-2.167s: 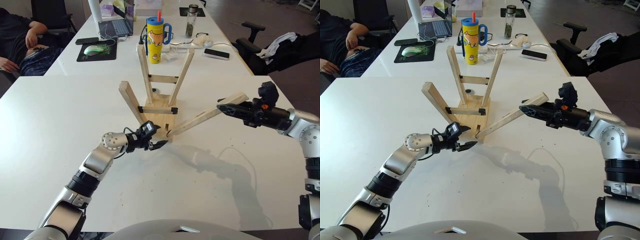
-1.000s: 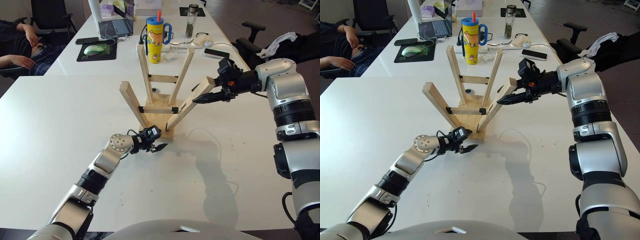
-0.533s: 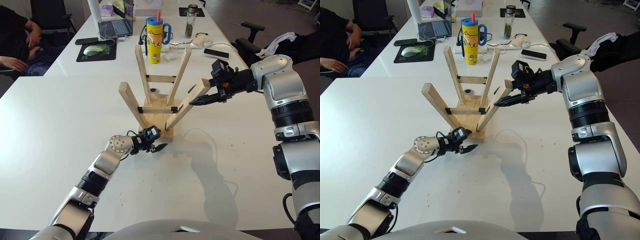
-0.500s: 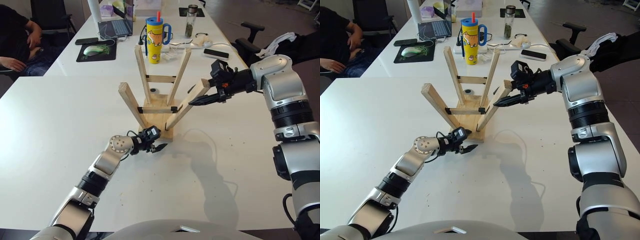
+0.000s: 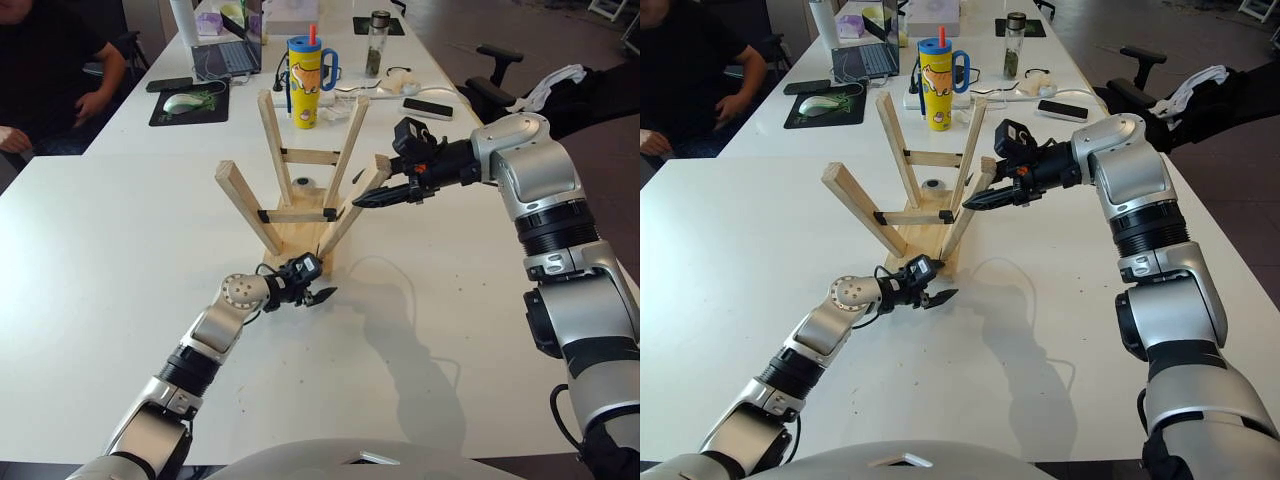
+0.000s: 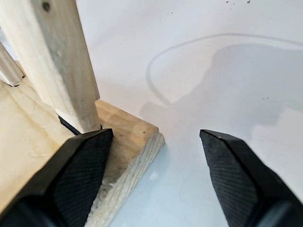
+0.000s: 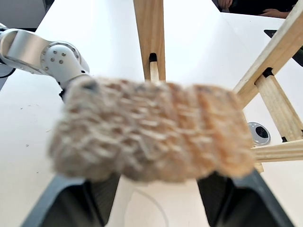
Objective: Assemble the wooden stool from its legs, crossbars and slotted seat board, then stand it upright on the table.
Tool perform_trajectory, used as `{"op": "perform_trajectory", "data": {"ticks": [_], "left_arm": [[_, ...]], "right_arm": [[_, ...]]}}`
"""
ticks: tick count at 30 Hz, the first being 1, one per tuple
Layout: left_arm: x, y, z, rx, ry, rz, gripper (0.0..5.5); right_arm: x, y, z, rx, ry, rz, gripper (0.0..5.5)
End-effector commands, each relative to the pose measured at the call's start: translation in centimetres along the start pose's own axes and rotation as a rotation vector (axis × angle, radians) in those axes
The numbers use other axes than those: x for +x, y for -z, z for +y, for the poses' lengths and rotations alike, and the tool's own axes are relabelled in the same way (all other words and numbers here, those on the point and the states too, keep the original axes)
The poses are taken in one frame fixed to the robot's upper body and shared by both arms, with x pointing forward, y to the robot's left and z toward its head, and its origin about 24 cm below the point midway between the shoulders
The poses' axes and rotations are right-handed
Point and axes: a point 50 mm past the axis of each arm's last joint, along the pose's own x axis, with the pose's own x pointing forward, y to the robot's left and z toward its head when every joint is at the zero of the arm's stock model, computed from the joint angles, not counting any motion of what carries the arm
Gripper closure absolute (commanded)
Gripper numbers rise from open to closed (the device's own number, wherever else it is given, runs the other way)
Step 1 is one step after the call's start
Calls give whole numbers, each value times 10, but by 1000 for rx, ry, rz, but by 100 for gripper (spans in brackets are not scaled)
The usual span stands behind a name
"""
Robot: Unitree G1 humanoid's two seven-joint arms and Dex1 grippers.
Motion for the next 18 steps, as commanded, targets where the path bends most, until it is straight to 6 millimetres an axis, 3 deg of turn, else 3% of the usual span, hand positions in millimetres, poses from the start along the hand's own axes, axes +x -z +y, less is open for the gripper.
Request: {"op": "perform_trajectory", "data": {"ticks": [1, 4, 8, 15, 18], "left_arm": [[-8, -3, 5, -64, -140, -74, 209], [-21, -10, 5, -59, -238, -136, 209], [-31, -5, 6, -41, -306, -105, 209], [-25, 38, 1, -26, -248, 210, 209], [-23, 46, -2, -89, -236, 249, 209]], "right_arm": [[15, 35, 5, 77, -36, 151, 343], [13, 34, 6, 69, -41, 155, 343], [11, 37, 8, 72, -34, 162, 343], [14, 34, 7, 82, -27, 131, 343], [22, 26, 6, 86, -46, 87, 343]]}}
